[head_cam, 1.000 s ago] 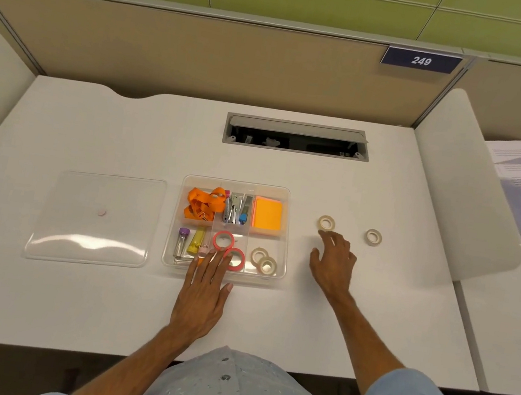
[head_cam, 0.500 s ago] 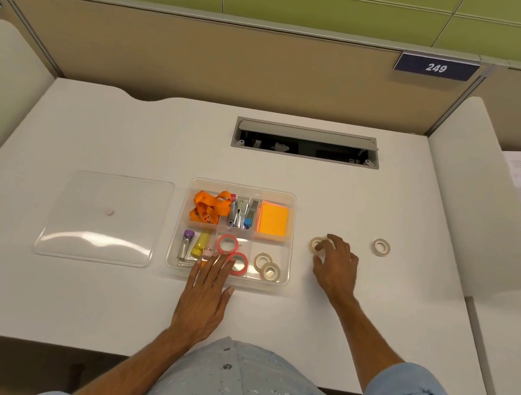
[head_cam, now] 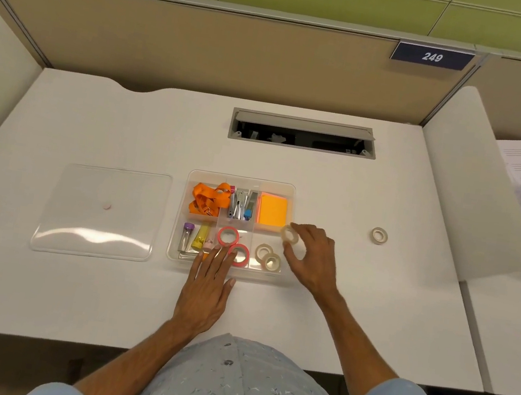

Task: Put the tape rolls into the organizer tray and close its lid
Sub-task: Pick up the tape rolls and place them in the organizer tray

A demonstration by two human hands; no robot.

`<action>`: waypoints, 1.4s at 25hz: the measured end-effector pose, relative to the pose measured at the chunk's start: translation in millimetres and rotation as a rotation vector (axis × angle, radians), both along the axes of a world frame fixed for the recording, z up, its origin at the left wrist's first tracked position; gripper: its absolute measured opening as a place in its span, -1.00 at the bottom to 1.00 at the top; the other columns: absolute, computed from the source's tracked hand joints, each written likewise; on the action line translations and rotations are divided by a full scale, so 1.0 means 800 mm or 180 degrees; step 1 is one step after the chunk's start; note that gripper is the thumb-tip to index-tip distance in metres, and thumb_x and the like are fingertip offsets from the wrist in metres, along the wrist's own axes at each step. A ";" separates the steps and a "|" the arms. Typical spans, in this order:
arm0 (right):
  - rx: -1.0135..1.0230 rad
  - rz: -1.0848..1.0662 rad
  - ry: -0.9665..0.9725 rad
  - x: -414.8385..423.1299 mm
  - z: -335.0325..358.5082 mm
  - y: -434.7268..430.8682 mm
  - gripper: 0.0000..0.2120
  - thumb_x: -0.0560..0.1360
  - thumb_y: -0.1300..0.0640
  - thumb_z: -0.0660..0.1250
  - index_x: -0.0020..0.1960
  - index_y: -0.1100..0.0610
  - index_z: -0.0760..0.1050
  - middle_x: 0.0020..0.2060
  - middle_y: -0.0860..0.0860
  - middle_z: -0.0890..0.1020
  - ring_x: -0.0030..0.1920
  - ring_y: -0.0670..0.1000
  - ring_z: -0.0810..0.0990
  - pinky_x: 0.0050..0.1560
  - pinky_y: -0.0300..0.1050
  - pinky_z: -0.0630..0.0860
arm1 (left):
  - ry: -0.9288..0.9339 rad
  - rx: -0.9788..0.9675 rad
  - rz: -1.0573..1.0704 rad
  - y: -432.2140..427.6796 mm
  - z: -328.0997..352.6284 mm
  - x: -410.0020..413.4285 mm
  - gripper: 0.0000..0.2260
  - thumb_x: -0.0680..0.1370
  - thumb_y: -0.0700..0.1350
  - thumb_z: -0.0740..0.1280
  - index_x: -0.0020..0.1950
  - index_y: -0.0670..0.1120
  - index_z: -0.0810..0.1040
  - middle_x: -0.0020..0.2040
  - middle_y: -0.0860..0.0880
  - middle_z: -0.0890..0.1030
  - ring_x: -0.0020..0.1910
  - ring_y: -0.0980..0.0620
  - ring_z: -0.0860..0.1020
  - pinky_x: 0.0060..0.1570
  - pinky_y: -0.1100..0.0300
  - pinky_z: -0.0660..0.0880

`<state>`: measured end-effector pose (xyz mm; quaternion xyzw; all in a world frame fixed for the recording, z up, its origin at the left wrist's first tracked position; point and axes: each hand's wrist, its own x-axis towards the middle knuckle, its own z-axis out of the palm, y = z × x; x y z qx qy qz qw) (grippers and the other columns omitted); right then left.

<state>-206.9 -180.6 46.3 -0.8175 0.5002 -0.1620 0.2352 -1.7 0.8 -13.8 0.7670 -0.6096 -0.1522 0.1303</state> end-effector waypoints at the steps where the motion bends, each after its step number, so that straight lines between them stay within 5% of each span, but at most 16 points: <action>1: -0.0067 0.0146 0.0138 0.004 -0.001 0.005 -0.59 0.61 -0.09 0.43 0.41 0.03 0.58 0.33 -0.05 0.65 0.34 0.03 0.59 0.37 0.01 0.45 | -0.0006 0.0007 -0.0019 0.001 0.000 0.001 -0.46 0.73 0.09 0.15 0.70 -0.01 0.16 0.71 -0.06 0.20 0.72 -0.10 0.13 0.69 -0.24 0.13; 6: -0.0179 0.0332 0.0722 0.002 -0.009 0.028 -0.49 0.62 -0.20 0.36 0.50 -0.01 0.52 0.46 -0.05 0.56 0.51 0.02 0.47 0.58 0.10 0.26 | -0.0008 0.0097 -0.0068 0.001 -0.001 0.005 -0.45 0.74 0.10 0.15 0.71 0.01 0.12 0.73 -0.04 0.13 0.73 -0.07 0.05 0.71 -0.21 0.06; 14: -0.0020 -0.0897 0.0369 -0.041 -0.001 -0.006 -0.59 0.66 0.13 0.34 0.50 0.05 0.52 0.44 0.02 0.56 0.50 0.09 0.47 0.51 0.15 0.33 | 0.0017 0.0002 -0.0098 0.002 -0.001 0.005 -0.45 0.74 0.07 0.18 0.71 -0.01 0.14 0.72 -0.05 0.17 0.72 -0.08 0.08 0.70 -0.22 0.12; 18: 0.0398 -0.1511 0.0750 -0.079 0.005 -0.045 -0.45 0.62 0.15 0.34 0.59 0.14 0.36 0.55 0.11 0.41 0.59 0.16 0.33 0.60 0.21 0.25 | 0.0006 0.0042 -0.0062 0.001 0.000 0.004 -0.45 0.74 0.07 0.18 0.71 -0.01 0.13 0.72 -0.04 0.17 0.72 -0.07 0.07 0.72 -0.19 0.07; 24: 0.0785 -0.1527 0.1233 -0.125 0.008 -0.083 -0.39 0.61 0.16 0.35 0.62 0.19 0.28 0.67 0.15 0.19 0.69 0.18 0.15 0.69 0.28 0.10 | -0.0011 0.0044 -0.0002 0.001 0.001 0.001 -0.45 0.74 0.07 0.18 0.70 -0.01 0.15 0.72 -0.04 0.18 0.72 -0.08 0.10 0.71 -0.20 0.09; 35: 0.0344 -0.1180 0.1250 -0.095 -0.008 -0.024 -0.73 0.63 0.21 0.30 0.30 0.11 0.62 0.35 0.05 0.59 0.36 0.15 0.54 0.30 0.11 0.50 | -0.0028 0.0012 0.0052 0.000 0.004 -0.003 -0.47 0.73 0.08 0.15 0.70 -0.01 0.18 0.71 -0.06 0.22 0.71 -0.10 0.14 0.71 -0.21 0.08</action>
